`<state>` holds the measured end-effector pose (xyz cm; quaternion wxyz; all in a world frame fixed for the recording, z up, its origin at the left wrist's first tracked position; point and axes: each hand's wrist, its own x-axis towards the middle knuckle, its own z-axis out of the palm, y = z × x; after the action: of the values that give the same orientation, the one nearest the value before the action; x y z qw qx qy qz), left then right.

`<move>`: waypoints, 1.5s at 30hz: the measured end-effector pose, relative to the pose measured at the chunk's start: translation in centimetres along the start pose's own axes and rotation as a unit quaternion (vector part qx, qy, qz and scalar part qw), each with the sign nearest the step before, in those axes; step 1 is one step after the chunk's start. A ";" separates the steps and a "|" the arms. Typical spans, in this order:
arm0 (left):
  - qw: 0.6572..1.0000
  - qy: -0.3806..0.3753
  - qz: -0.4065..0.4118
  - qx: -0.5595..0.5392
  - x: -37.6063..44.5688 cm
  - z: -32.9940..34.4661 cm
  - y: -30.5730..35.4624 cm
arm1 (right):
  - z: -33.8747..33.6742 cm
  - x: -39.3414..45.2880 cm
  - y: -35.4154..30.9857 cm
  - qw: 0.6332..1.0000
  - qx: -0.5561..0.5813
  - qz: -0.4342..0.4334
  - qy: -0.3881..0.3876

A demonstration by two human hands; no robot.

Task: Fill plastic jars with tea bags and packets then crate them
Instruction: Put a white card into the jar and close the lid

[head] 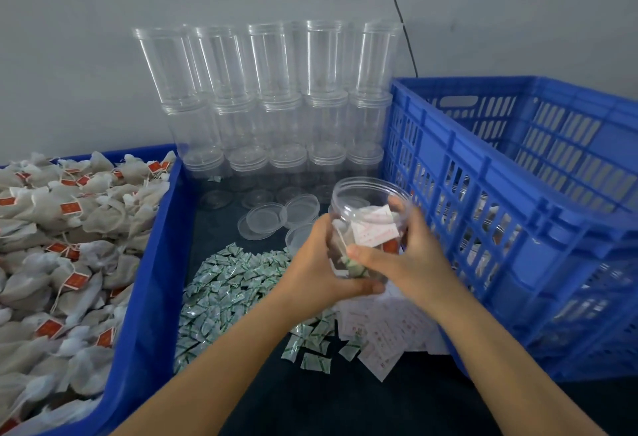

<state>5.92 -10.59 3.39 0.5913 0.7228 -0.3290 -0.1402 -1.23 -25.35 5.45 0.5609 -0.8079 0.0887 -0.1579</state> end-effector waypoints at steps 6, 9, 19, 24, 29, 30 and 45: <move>0.994 0.089 0.056 -0.007 2.5 -0.7 4.5 | -3.5 2.6 -9.7 0.989 -0.141 -0.050 -0.008; 0.990 0.104 0.091 -0.008 4.3 -0.6 7.7 | -6.3 3.8 -15.4 0.962 -0.262 -0.072 0.014; 0.985 0.037 0.170 0.021 10.9 4.0 15.1 | -14.9 8.2 -24.9 0.887 -0.461 0.014 -0.019; 0.979 0.068 0.133 0.139 13.8 4.0 15.4 | -19.9 15.1 -20.8 0.863 -0.494 0.099 0.037; 0.950 0.091 0.133 0.266 14.7 1.8 12.5 | -21.4 20.8 -12.9 0.847 -0.513 0.136 0.022; 0.945 0.091 0.129 0.286 14.8 1.3 11.8 | -21.3 21.7 -11.5 0.839 -0.525 0.141 0.017; 0.917 0.073 0.074 0.385 17.1 -2.0 7.1 | -18.5 25.5 3.5 0.803 -0.524 0.261 -0.113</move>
<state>17.62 -20.66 13.82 0.2981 0.8765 -0.3661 0.0943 16.11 -51.00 12.13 0.0776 -0.9372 0.3014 0.1573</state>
